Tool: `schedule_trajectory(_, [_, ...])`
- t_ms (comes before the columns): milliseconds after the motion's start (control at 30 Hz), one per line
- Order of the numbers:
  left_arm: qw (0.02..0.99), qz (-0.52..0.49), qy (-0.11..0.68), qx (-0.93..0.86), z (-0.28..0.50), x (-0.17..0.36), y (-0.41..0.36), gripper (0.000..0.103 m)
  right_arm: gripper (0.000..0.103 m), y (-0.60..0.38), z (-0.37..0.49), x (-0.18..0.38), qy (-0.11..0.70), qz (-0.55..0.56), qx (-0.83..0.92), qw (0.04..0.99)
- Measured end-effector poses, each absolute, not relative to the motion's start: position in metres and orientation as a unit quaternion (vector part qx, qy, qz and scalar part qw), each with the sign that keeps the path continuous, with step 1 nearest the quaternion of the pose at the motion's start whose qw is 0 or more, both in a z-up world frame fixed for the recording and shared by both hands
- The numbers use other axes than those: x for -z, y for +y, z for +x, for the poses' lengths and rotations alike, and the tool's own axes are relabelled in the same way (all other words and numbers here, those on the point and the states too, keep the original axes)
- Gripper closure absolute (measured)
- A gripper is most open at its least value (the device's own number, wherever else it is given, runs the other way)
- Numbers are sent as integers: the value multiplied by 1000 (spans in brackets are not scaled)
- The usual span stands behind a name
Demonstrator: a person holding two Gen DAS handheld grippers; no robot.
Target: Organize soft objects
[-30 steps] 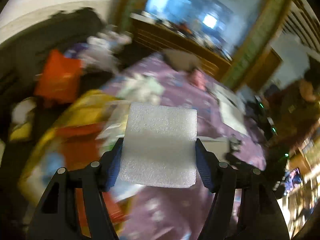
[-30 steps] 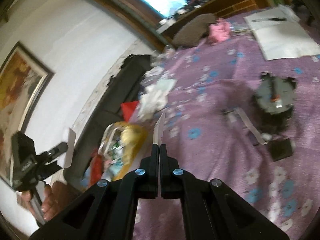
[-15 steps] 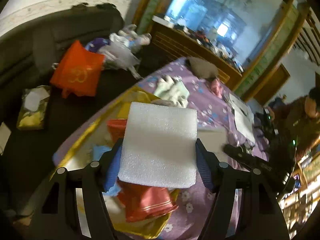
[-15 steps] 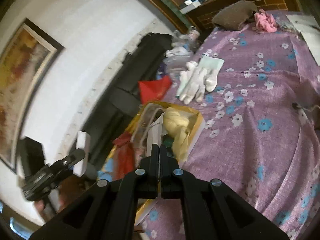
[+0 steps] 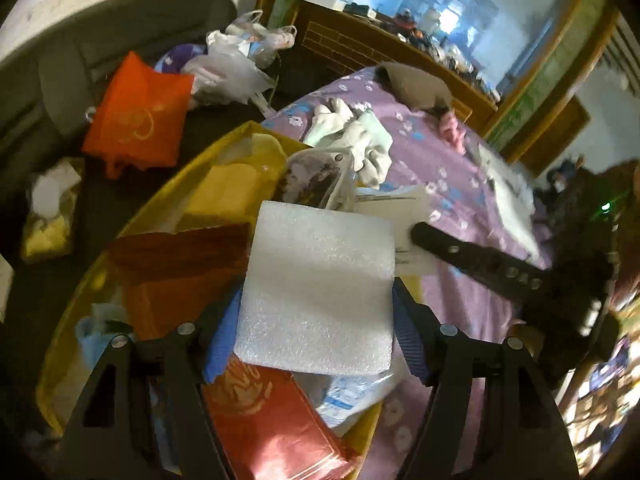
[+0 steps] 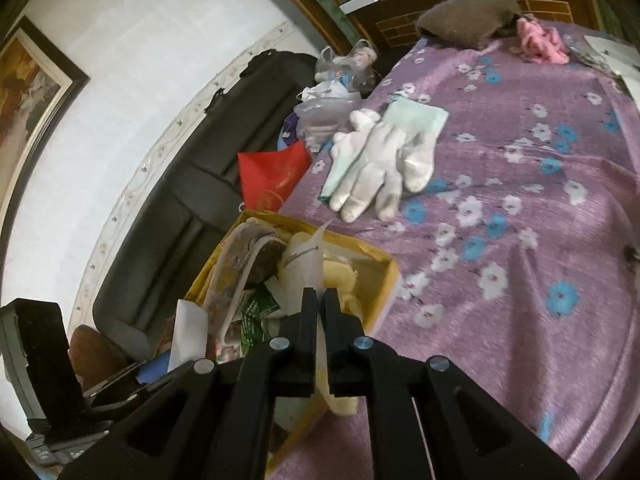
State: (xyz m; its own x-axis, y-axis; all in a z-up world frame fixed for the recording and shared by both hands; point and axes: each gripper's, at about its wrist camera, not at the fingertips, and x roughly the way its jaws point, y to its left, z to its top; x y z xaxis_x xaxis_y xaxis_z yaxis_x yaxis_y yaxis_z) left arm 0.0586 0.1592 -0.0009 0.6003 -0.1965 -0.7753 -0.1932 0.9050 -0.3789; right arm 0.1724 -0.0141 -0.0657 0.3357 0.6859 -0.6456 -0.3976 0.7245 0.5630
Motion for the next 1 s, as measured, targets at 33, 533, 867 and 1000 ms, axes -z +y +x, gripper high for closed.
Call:
schedule_trajectory(33, [865,-227,447,18,56,1,157,34,99,-12,172,66,467,152,-338,803])
schedule_trajectory(533, [913,-227,339,16,5,-24,146,24,35,-55,143,56,438,187,-359,802])
schedule_trajectory(867, [919,-76,372,-105,-24,-24,108,23,35,-66,60,47,433,113,-328,832])
schedule_trajectory(1000, [904,-67,406,-116,-29,-17,108,24,35,-50,46,48,437,84,-317,837])
